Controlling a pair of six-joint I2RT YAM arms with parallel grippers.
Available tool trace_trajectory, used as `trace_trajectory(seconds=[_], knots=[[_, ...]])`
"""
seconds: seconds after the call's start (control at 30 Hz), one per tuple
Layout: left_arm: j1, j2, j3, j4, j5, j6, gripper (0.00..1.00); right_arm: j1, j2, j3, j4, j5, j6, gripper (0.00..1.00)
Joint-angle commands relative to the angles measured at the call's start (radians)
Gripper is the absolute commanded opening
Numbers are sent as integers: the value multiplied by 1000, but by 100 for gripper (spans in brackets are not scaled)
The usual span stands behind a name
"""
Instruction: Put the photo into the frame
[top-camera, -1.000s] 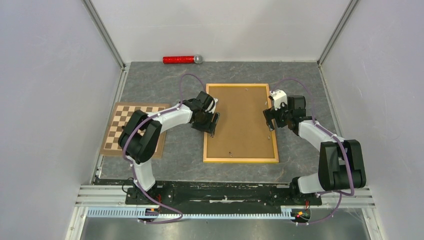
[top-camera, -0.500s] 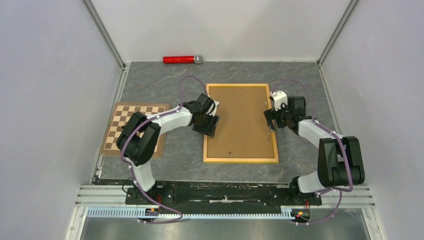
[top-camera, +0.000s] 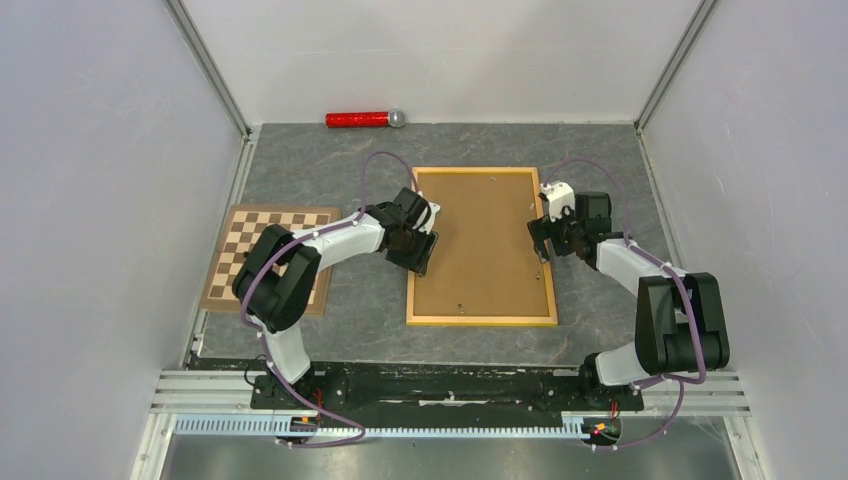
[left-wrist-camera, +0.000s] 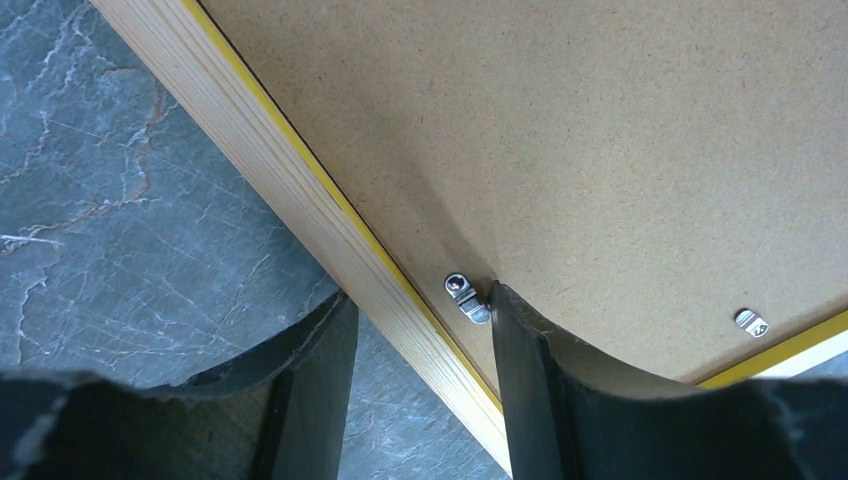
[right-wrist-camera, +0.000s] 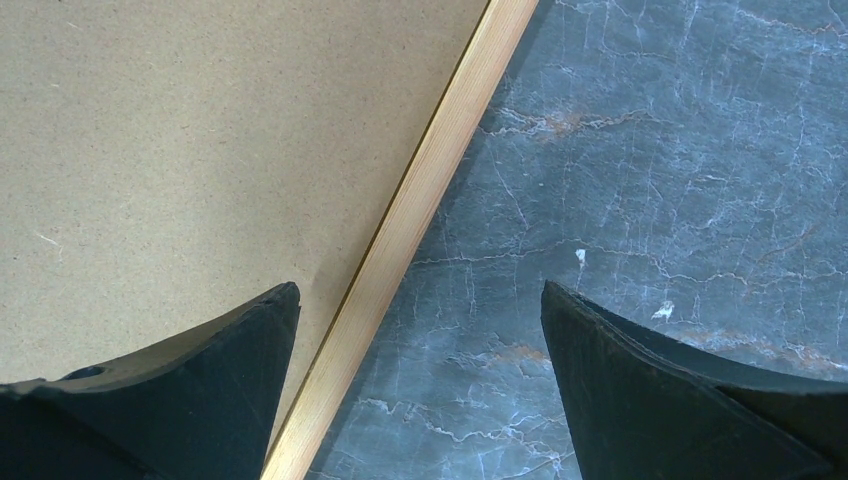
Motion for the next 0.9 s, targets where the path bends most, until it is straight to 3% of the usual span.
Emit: trace_trajectory(seconds=[0.0,0.5,0.87], knots=[[-7,-25,-1,-26,-45,45,56,-6,-1,2,26,-3,4,94],[-7,-42,-7,-49,-54,102,45,-19,1,1,27,-17,4,94],[-7,-21,9,-51,-29,130,31,-21,4,1,26,-21,6,94]])
